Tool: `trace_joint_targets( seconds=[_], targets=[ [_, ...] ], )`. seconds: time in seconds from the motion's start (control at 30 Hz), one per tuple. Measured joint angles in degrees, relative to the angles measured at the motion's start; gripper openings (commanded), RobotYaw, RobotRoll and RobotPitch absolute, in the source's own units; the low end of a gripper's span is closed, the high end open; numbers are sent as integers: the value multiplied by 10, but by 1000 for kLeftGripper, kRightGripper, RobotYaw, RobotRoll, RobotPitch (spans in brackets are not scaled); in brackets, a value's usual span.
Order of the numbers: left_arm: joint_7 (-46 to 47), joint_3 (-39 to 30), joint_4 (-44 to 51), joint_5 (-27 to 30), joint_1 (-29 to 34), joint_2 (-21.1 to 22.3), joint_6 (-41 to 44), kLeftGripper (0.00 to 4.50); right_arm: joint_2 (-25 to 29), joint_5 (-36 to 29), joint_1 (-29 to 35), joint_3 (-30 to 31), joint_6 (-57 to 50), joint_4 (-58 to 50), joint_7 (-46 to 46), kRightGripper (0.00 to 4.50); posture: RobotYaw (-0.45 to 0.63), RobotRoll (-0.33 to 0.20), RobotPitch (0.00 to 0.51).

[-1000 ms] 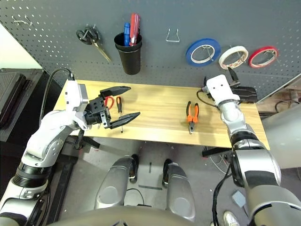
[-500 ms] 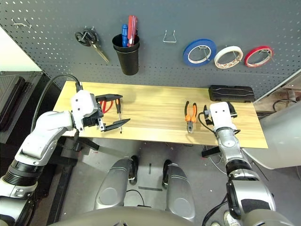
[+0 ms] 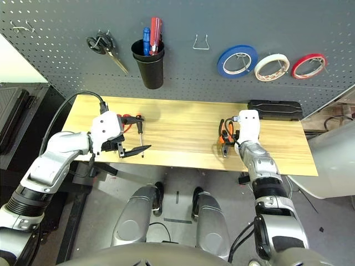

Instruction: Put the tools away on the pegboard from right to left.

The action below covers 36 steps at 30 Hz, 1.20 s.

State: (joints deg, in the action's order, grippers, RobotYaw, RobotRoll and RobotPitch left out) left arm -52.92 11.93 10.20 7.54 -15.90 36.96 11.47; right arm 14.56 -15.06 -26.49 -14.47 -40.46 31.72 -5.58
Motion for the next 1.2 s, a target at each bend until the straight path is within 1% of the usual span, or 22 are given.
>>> trace_joint_targets(
  seconds=[0.1,0.27,0.43,0.63,0.83,0.97,1.2],
  targets=[
    [0,0,1,0,0,0,4,4500,0,-5,-23,-11,-32,24,8,4483,314,0,211],
    [0,0,3,-1,2,0,8,4500,0,-4,-62,-18,-38,82,13,4483,323,0,221],
    [0,0,4,-6,5,0,14,4500,2,9,-108,-16,-14,166,15,4483,334,0,232],
    [0,0,12,-8,12,2,25,4500,3,34,-159,1,24,258,16,4483,355,0,248],
    [0,0,25,-17,24,14,31,4500,6,56,-181,14,50,317,15,4483,372,0,260],
    [0,4,24,-34,28,22,26,4500,10,64,-188,23,56,335,15,4483,377,0,264],
    [0,5,24,-45,28,22,20,4500,10,71,-193,26,56,338,15,4483,378,0,262]
  ],
)
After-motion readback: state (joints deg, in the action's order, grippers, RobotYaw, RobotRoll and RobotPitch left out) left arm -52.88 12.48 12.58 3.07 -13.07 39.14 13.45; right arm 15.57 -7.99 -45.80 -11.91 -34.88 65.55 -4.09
